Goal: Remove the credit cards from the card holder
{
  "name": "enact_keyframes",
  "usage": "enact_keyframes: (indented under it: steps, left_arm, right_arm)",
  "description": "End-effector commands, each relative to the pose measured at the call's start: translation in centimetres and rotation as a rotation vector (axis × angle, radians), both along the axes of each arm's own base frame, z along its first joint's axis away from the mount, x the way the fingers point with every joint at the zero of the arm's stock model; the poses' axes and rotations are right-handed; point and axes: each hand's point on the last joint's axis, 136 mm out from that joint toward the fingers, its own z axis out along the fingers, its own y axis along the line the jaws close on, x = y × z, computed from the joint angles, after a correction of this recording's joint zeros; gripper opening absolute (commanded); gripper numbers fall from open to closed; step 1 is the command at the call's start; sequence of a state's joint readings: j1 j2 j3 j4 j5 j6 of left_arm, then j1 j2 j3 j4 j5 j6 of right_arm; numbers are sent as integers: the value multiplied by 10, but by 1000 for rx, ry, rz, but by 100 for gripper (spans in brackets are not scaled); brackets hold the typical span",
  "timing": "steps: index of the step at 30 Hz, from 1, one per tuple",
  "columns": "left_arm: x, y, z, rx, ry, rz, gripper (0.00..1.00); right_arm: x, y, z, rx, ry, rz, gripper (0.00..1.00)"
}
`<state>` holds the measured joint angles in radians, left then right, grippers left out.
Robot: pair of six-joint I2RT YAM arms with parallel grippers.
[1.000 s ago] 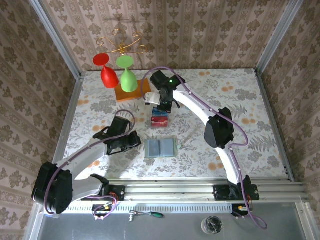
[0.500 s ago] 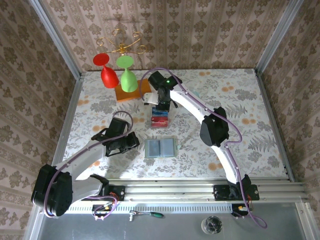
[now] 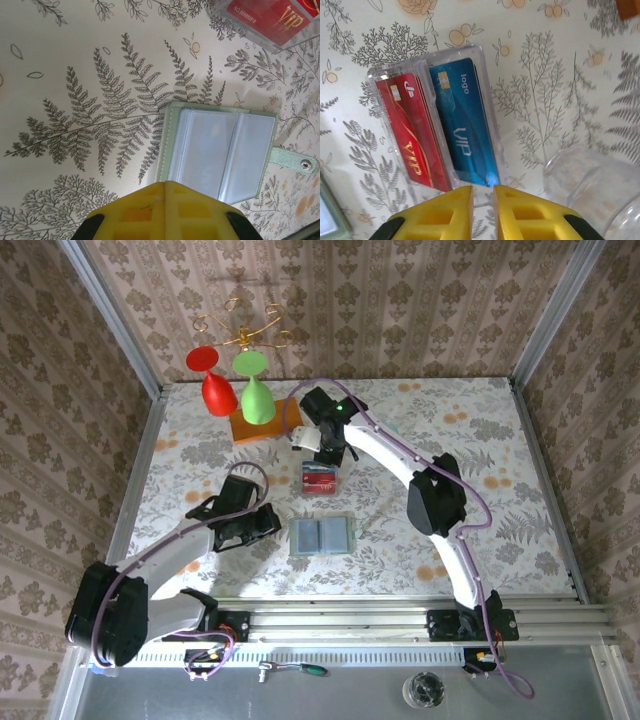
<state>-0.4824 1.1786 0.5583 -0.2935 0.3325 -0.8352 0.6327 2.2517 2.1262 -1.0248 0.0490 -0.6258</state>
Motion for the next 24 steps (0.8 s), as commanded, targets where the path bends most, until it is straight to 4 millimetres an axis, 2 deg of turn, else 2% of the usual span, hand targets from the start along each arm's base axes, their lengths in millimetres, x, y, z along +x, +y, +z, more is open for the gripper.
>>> enact_keyframes:
  steps: [1,4,7,13,18,24]
  left_arm:
    - [7,-4,0,-31,-12,3,6]
    - [9,-8,1,-31,-12,-15,5]
    - [9,-9,0,-30,-12,-21,5]
    - [6,-8,0,-9,-3,-40,4]
    - [6,-8,2,-10,15,-25,4]
    - [8,-6,5,-20,18,19,5]
  right_arm:
    - [-1,8,37,154,-71,-152,22]
    - [-14,12,41,201,-91,-239,22]
    - [-38,23,39,276,-58,-306,23]
    - [-81,39,22,443,92,-485,23]
    - [-110,42,8,471,155,-569,23]
    - [-136,38,-8,450,203,-624,23]
